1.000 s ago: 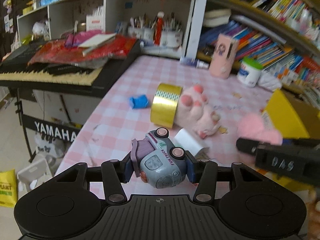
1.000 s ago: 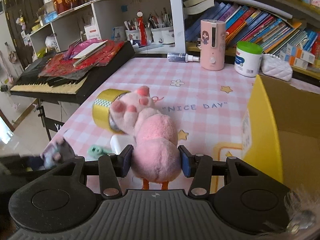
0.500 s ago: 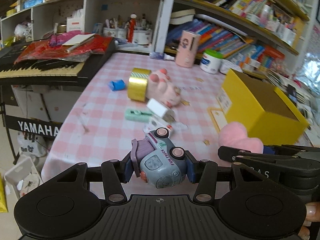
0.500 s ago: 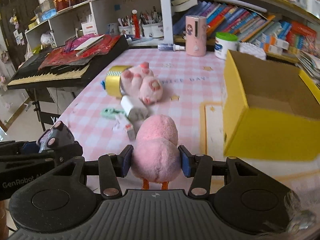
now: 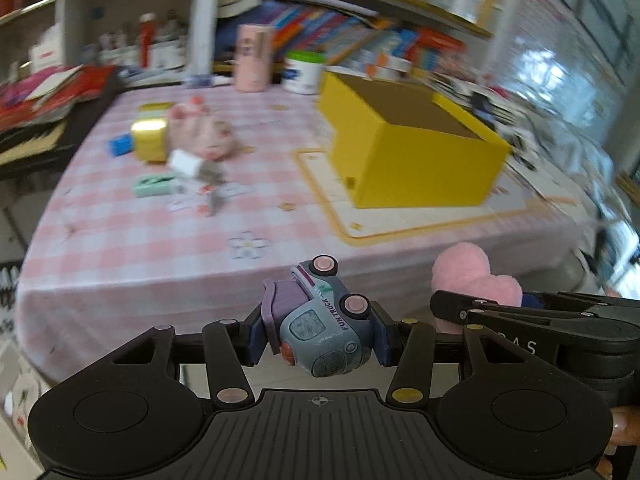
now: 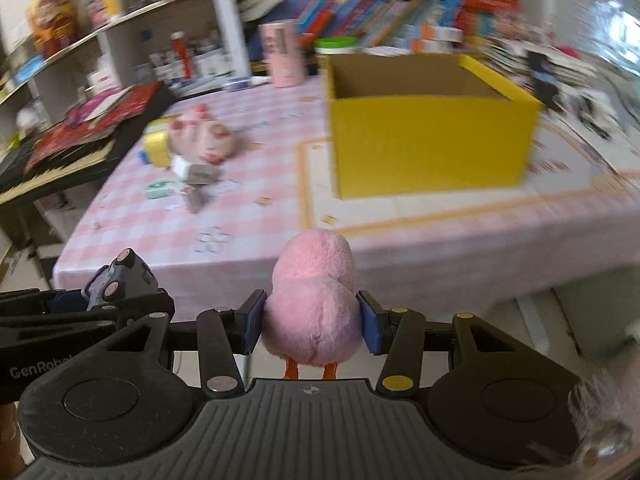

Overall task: Organize objects
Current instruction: 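Carry the pig and the toy car over the yellow box with both tools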

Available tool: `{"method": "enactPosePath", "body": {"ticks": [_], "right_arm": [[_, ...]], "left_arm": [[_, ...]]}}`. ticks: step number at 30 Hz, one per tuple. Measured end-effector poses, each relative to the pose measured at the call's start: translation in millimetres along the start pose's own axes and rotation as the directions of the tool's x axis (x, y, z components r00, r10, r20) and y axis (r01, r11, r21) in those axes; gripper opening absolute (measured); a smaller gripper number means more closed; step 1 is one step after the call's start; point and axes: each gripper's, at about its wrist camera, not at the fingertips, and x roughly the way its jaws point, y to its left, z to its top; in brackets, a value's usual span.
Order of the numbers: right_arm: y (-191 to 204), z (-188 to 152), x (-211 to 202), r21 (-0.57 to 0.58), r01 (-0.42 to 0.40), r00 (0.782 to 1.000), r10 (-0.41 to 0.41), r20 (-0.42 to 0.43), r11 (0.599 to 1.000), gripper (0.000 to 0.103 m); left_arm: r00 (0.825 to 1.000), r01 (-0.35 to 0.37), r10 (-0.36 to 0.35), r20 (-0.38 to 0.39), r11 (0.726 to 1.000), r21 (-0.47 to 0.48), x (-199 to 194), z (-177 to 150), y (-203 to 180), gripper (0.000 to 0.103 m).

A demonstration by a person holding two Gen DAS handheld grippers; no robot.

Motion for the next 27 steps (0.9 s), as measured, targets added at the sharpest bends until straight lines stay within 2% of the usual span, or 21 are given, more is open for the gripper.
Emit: {"method": "enactPosePath", "body": {"ticks": [7,14,19,27], "right_arm": [[-35.9,-12.2,-24.4,0.138,0.106,0.993,-0.111,0.026,0.985,0.046],[-59.1,-15.6,-38.5,0.201,0.176,0.982,-0.186,0.031,0.964,0.046],[-70.0,-12.1,-39.9,0.235,0.211,0.975,-0.221,0.016,0.949,0.046],[-70.2,3.1,-33.7,0.195,0.208,0.976,-0.216,0.023,0.959,0.046]], "left_arm": [[0.996,0.091,-0.092,-0.001,0.988,0.123,7.4,7.0,-37.4,0.049],[0.987,0.159,-0.159,-0.01,0.971,0.177,16.4,14.1,-60.1,0.049],[0.984,0.172,-0.176,0.009,0.969,0.176,18.0,20.5,-61.1,0.049],[0.983,0.166,-0.177,0.047,0.972,0.169,20.7,29.9,-62.8,0.049]]}}
